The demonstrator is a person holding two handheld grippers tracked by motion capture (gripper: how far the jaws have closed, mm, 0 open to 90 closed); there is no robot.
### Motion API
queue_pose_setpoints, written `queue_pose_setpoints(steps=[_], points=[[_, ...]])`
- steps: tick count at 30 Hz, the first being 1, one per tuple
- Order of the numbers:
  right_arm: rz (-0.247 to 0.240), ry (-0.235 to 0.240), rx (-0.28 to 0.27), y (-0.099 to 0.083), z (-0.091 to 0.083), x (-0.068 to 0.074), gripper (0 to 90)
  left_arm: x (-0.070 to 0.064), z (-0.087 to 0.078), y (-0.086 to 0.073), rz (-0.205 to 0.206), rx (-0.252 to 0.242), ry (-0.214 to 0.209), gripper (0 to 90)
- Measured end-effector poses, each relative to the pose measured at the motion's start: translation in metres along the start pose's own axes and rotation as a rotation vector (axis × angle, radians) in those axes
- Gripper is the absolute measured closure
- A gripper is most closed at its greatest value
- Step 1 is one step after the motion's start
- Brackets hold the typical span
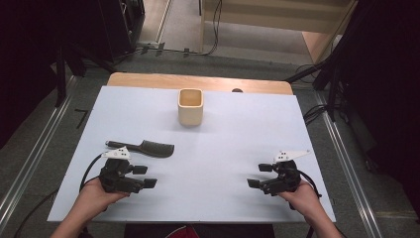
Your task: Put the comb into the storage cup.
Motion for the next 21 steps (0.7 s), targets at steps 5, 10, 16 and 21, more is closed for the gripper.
queue_pose_setpoints(steps=[5, 10, 16, 21], points=[[-0.001, 0.000, 0.003, 0.000, 0.000, 0.000, 12.9, 0.001, -0.003, 0.003, -0.012, -0.007, 0.005, 29.5], [-0.002, -0.003, 0.005, 0.000, 0.001, 0.000, 12.9, 0.006, -0.008, 0.007, -0.020, -0.020, 0.051, 29.5], [-0.002, -0.002, 0.004, 0.000, 0.001, 0.001, 12.9, 0.011, -0.013, 0.012, -0.061, -0.036, 0.059, 29.5], [0.001, -0.005, 0.003, 0.000, 0.001, 0.000, 12.9, 0.015, -0.016, 0.016, -0.073, -0.038, 0.077, 29.6]])
Point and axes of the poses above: each handheld gripper's, and its own axes: z roughly forward along the jaws, y roughly out of its top, x roughly to its left, the point moved 9 cm from there along z, roughly forward along the jaws, and after that the axes turned 2 degrees about y, right-handed, at the moved point
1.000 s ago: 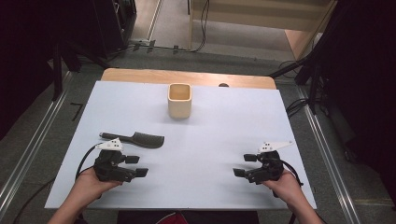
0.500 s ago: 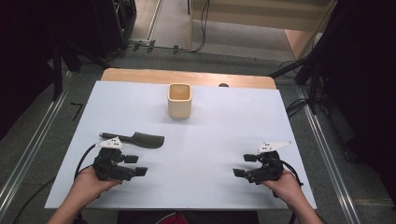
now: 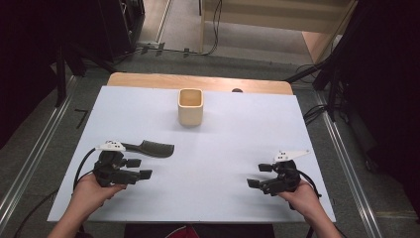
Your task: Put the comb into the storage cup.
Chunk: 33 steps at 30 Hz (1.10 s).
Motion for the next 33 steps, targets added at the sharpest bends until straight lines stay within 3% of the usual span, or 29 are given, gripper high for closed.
queue_pose_setpoints(steps=[3, 7, 14, 33], points=[[-0.002, -0.002, 0.002, 0.000, 0.000, 0.000, 12.9, 0.003, -0.003, 0.006, 0.004, -0.025, 0.012, 29.6], [0.000, -0.002, 0.002, 0.000, 0.000, 0.000, 12.9, 0.006, -0.004, 0.009, 0.003, -0.027, 0.017, 29.5], [0.001, -0.005, 0.000, 0.000, -0.001, -0.001, 12.9, 0.015, -0.006, 0.016, -0.010, -0.017, 0.064, 29.5], [0.003, -0.002, 0.002, 0.000, -0.001, -0.001, 12.9, 0.039, -0.018, 0.044, -0.037, -0.051, 0.073, 29.5]])
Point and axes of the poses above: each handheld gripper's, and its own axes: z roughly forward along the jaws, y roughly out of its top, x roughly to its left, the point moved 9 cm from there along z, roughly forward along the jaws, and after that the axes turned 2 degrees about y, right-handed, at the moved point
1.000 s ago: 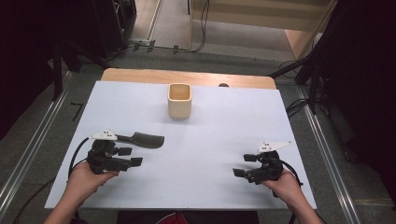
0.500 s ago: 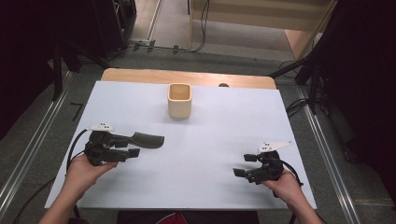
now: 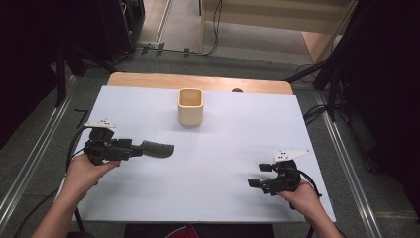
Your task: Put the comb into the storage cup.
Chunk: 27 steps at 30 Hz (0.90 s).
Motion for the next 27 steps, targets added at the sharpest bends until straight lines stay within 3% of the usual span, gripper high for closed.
queue_pose_setpoints(steps=[27], points=[[0.002, -0.001, -0.003, 0.000, 0.000, 0.000, 12.9, 0.039, -0.005, 0.031, -0.047, -0.008, 0.053, 30.0]])
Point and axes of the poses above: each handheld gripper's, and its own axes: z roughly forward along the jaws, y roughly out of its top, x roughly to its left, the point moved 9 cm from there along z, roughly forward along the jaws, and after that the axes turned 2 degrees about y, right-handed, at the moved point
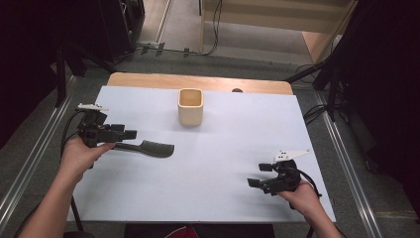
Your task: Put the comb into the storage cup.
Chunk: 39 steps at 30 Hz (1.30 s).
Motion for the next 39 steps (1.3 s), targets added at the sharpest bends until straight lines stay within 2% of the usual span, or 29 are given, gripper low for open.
queue_pose_setpoints(steps=[4, 6, 11, 21, 32, 37, 39], points=[[-0.001, 0.002, 0.000, 0.000, 0.000, 0.000, 12.9, 0.006, 0.003, 0.004, 0.004, 0.004, 0.020, 30.0], [0.000, 0.002, 0.000, 0.000, 0.000, 0.000, 12.9, 0.012, 0.005, 0.008, 0.004, 0.005, 0.047, 30.0], [0.000, 0.001, 0.001, 0.000, 0.000, 0.000, 12.9, 0.018, 0.008, 0.011, 0.015, 0.005, 0.057, 30.0], [0.004, -0.011, 0.007, -0.001, 0.000, -0.002, 12.9, 0.029, 0.017, 0.015, 0.011, 0.018, 0.077, 30.1], [0.001, -0.011, 0.000, -0.001, 0.000, -0.002, 12.9, 0.039, 0.026, 0.009, 0.002, 0.039, 0.100, 30.7], [0.001, -0.012, 0.000, -0.001, 0.000, -0.002, 12.9, 0.044, 0.027, 0.005, -0.025, 0.042, 0.109, 35.8], [0.001, -0.012, 0.002, -0.001, 0.000, -0.002, 12.9, 0.047, 0.025, 0.003, -0.034, 0.039, 0.107, 43.5]])
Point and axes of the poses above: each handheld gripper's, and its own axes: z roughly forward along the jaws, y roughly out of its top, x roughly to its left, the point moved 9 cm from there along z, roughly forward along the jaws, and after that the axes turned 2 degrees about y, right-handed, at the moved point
